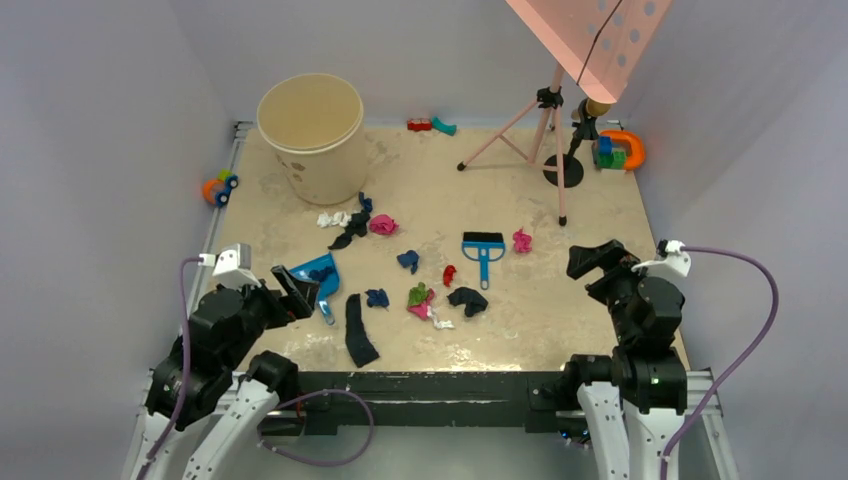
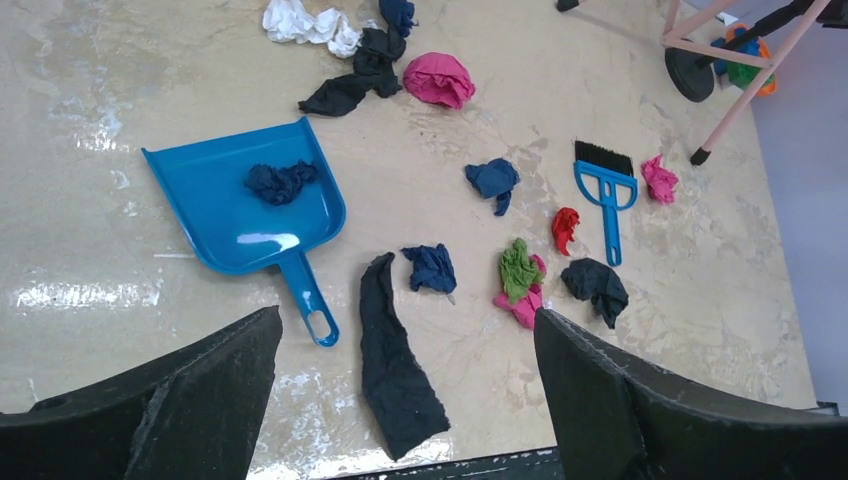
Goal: Sweep away the paper scraps from the table
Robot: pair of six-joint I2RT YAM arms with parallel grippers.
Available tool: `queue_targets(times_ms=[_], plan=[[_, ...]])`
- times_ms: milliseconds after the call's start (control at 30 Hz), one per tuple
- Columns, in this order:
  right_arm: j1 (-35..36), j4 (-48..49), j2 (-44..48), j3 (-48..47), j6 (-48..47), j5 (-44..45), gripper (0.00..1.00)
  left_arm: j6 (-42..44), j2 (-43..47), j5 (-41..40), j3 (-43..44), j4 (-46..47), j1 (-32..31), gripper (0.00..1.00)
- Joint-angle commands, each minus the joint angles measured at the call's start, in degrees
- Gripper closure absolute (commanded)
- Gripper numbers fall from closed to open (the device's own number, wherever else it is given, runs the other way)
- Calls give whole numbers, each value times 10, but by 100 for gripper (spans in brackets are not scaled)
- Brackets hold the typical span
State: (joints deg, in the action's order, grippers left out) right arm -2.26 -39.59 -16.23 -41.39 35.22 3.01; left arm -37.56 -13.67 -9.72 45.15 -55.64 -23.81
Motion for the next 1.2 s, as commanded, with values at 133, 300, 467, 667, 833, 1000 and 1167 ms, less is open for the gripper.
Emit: queue_targets(times_ms=[133, 300, 467, 667, 833, 1000, 1167], plan=[[1, 29, -2, 9, 18, -13, 1, -90, -36, -72, -29, -21, -1, 0], [1, 73, 4, 51, 21, -29, 1, -95, -34, -60, -67, 13, -1, 0], [1, 116, -63, 80, -2, -69, 1, -127, -133, -34, -112, 60, -2, 0], [1, 139, -161, 67, -31, -151, 1, -184, -238, -46, -187, 156, -3, 4], [0, 161, -163, 75, -47, -167, 2, -187, -307, -59, -212, 208, -4, 13], [1, 180, -156, 84, -54, -177, 4, -181, -335, -59, -232, 254, -4, 27], [1, 206, -172, 97, -60, -220, 8, -176, -349, -64, -244, 299, -4, 39]])
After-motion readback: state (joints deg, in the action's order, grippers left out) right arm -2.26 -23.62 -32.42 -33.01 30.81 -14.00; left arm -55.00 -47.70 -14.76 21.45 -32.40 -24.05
